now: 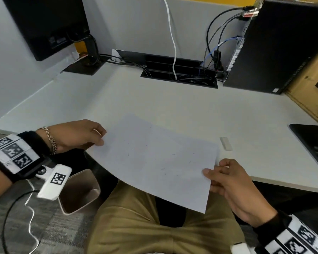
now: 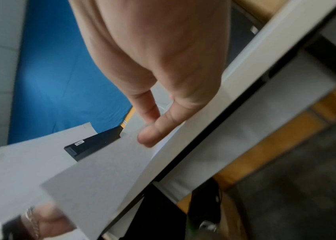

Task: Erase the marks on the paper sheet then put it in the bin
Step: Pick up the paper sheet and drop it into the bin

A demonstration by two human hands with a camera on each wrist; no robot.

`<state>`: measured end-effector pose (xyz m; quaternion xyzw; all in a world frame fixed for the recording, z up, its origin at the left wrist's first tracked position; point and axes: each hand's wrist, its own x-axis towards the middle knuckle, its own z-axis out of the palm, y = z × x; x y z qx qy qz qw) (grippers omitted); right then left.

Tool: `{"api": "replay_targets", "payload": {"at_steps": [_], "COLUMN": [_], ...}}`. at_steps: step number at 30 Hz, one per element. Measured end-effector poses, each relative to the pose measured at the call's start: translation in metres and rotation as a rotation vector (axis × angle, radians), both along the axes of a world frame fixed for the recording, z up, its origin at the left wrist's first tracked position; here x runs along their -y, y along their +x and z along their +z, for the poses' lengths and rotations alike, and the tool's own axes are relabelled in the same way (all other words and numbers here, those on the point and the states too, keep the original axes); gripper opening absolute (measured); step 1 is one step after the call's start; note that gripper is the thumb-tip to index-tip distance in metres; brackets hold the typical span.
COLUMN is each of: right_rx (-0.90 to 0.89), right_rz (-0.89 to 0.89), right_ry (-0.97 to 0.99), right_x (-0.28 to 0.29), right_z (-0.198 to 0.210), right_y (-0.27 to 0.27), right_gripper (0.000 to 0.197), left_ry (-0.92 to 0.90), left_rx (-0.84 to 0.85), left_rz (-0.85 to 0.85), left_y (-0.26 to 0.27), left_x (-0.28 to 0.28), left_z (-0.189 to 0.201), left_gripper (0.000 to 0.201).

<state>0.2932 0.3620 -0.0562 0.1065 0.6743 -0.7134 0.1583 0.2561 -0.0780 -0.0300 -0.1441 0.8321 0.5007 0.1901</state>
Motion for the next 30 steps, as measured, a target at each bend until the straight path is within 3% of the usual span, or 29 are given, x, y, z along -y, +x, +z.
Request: {"api": "replay_targets", "payload": {"at_steps": [4,6,10,18,30], "right_rx": [0.056,0.066,0.099,0.208,0.266], "right_rz": [0.072,0.114,0.248,0.361,0.529], "right_ry": [-0.053,-0.059,-0.095,-0.131,-0.057], "right_x": [0.012,0.018,0.031,0.068,0.124], "right_z": [-0.001,-0.003,-0.003,-0.020,-0.048], "right_y": [0.009,0.013,0.023,0.039,0.056], "right_gripper": [0.045,0.043,0.035,0.036,0.035], "left_ry": [0.082,0.121,0.124,0.171,0.151], "left_rx": [0.007,0.008,-0.028,0.007,0.056], "left_rz": [0.055,0.058,0.036,0.148,0.243], "left_y": [0.026,0.038,0.065,0.124,0.209], "left_x": [0.022,0.029,0.038,0.073,0.132], "left_z": [-0.004,-0.007,-0.009,-0.028,-0.075], "left_gripper": [0.053,0.046,0.013,0.038,0.024]}}
